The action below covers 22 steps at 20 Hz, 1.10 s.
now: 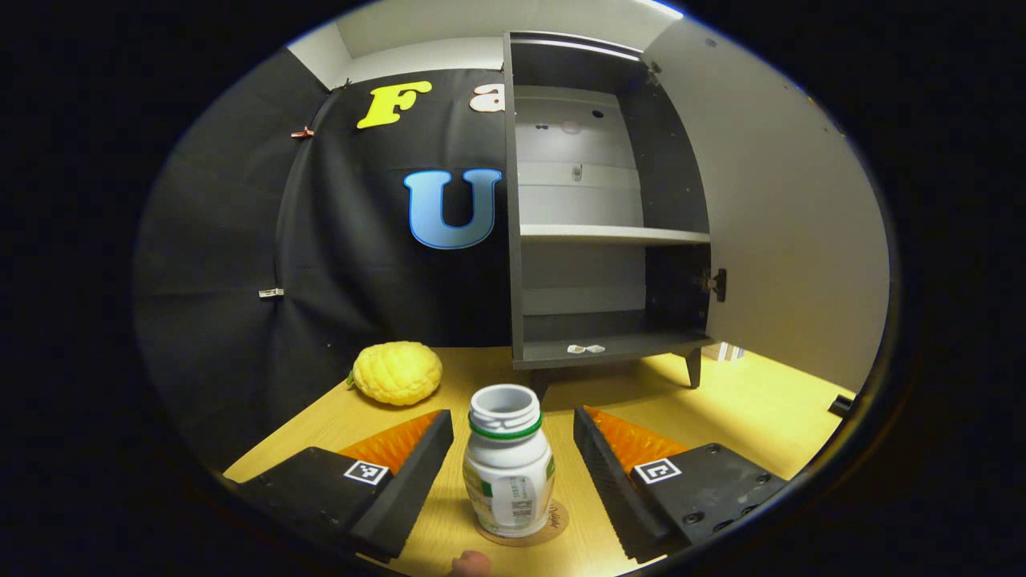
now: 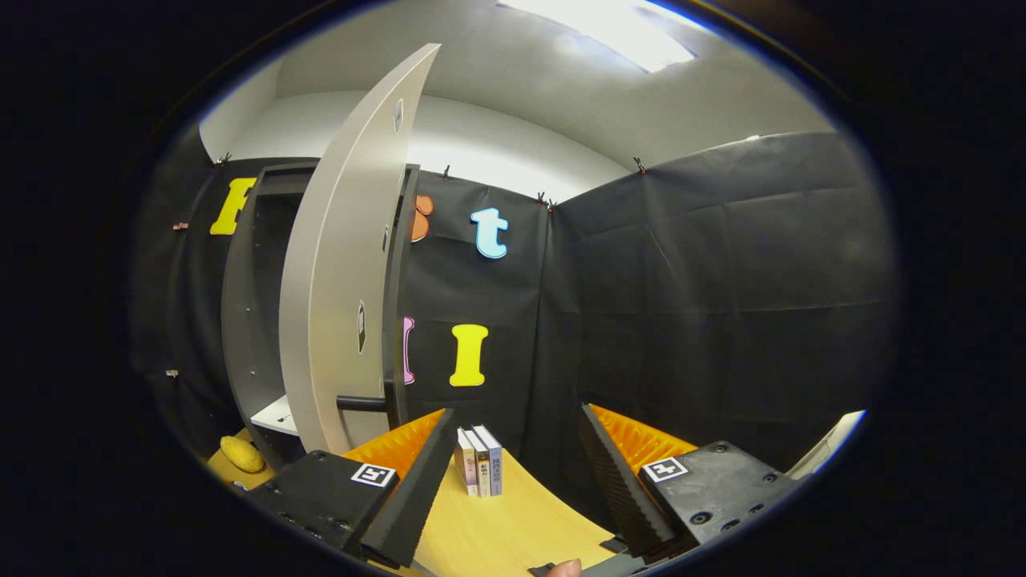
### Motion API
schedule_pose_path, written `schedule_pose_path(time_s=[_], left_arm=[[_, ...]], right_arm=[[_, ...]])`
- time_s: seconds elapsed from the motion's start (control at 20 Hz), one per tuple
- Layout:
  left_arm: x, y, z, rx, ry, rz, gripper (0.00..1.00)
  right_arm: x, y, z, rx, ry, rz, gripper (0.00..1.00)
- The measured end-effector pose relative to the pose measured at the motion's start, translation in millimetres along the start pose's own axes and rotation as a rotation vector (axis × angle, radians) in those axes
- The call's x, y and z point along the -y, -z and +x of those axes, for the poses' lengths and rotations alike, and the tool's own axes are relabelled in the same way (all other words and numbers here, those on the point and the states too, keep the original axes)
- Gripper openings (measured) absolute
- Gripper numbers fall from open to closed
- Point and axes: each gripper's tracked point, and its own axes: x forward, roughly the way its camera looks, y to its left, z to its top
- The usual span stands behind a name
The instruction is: Open the cabinet door with the right hand, grasp the bottle in the cabinet with the left hand and place it on the coaster, then close the cabinet door with the right hand.
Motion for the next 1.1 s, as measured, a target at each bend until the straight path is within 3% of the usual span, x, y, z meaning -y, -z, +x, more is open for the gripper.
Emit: schedule_pose_path(time_s=[0.25, 0.8, 1.1], left_arm=[[2, -47, -14, 0.009, -0.020, 0.051, 0.95], [-17, -185, -46, 0.057, -0.083, -0.094, 0.95], [-33, -226, -53, 0.075, -0.107, -0.067, 0.95]], right_arm=[[0, -3, 5, 0.008, -0.016, 0.006, 0.95], [-8, 8, 6, -0.041, -0.071, 0.116, 0.97], [-37, 10, -5, -0.058, -0.135, 0.165, 0.97]])
